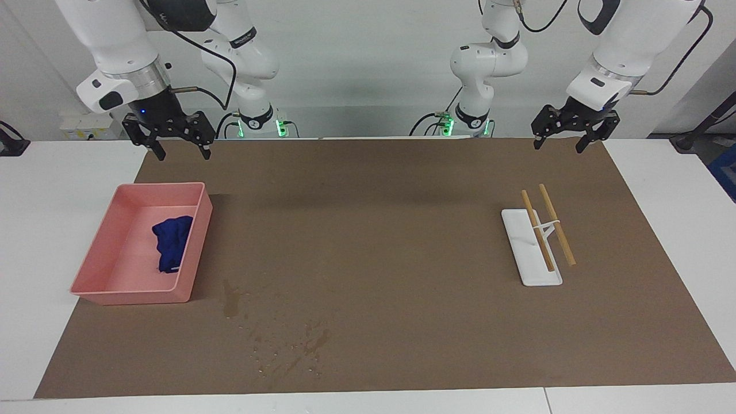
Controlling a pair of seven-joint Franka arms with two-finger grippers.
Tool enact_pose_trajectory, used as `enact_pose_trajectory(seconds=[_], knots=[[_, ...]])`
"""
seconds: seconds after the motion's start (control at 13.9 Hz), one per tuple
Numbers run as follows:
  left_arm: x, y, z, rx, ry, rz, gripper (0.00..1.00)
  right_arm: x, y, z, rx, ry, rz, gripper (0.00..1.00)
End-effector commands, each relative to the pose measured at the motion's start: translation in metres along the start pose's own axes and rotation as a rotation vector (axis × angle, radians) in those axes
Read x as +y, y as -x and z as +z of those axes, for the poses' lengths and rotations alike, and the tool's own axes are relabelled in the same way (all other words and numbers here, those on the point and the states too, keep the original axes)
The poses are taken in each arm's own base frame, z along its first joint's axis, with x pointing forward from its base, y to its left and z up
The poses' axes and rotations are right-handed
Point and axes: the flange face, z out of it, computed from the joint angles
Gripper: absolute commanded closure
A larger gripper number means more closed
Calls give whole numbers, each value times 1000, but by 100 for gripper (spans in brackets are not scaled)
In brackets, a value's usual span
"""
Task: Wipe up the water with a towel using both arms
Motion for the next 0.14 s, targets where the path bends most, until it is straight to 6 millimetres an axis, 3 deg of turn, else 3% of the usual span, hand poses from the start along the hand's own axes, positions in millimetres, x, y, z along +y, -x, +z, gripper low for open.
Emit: enact_pose_trajectory(seconds=[0.0, 0.07], knots=[[-2, 5, -2, -5, 1, 4, 0, 3, -1, 0, 1, 9, 0, 0], [-2, 5, -2, -5, 1, 4, 0, 3, -1, 0, 2, 10, 0, 0]])
